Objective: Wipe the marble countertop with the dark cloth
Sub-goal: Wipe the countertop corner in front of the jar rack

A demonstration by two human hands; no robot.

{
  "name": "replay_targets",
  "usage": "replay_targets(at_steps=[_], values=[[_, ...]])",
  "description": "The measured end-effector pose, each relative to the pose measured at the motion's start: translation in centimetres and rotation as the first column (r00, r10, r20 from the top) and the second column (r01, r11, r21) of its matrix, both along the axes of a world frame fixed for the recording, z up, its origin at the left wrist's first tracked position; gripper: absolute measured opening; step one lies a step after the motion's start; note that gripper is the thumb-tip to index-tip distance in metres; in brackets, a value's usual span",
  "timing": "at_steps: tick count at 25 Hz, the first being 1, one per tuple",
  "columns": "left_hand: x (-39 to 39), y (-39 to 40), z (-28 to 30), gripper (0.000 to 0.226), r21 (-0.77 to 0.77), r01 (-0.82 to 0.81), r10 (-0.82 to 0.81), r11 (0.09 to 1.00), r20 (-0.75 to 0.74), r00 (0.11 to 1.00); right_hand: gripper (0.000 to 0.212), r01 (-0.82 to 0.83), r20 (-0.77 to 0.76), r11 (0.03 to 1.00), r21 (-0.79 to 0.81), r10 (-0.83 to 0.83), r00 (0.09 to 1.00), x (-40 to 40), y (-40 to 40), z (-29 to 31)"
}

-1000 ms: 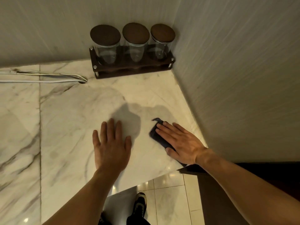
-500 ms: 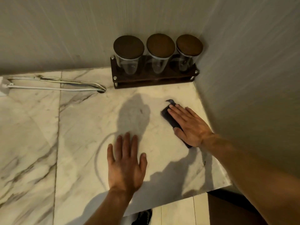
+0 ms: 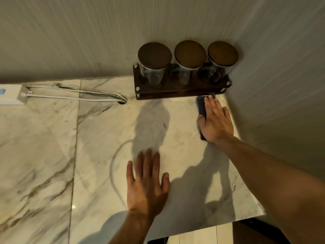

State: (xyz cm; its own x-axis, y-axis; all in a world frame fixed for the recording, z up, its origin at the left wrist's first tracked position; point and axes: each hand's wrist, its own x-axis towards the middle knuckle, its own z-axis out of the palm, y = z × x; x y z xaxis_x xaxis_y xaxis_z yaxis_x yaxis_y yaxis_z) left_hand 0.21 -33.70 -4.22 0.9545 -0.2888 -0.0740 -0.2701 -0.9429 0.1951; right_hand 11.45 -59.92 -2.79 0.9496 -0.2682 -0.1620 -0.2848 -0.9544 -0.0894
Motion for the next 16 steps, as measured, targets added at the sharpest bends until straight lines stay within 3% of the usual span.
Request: replay_targets(at_steps=[8,16], values=[[0.0,0.1,-0.2,0.063,-0.001,0.007,-0.007,1.0,-0.034,0.999,0.066,0.402,0.068,0.905,0.14,-0.413,0.908,-0.3,2.0,-0.9],[-0.1,0.1,-0.3,0.063,0.023,0.007,-0.006,1.0,-0.05,0.999,0.063,0.46,0.098,0.874,0.16,-0.477,0.873,-4.7,2.9,-0.9]])
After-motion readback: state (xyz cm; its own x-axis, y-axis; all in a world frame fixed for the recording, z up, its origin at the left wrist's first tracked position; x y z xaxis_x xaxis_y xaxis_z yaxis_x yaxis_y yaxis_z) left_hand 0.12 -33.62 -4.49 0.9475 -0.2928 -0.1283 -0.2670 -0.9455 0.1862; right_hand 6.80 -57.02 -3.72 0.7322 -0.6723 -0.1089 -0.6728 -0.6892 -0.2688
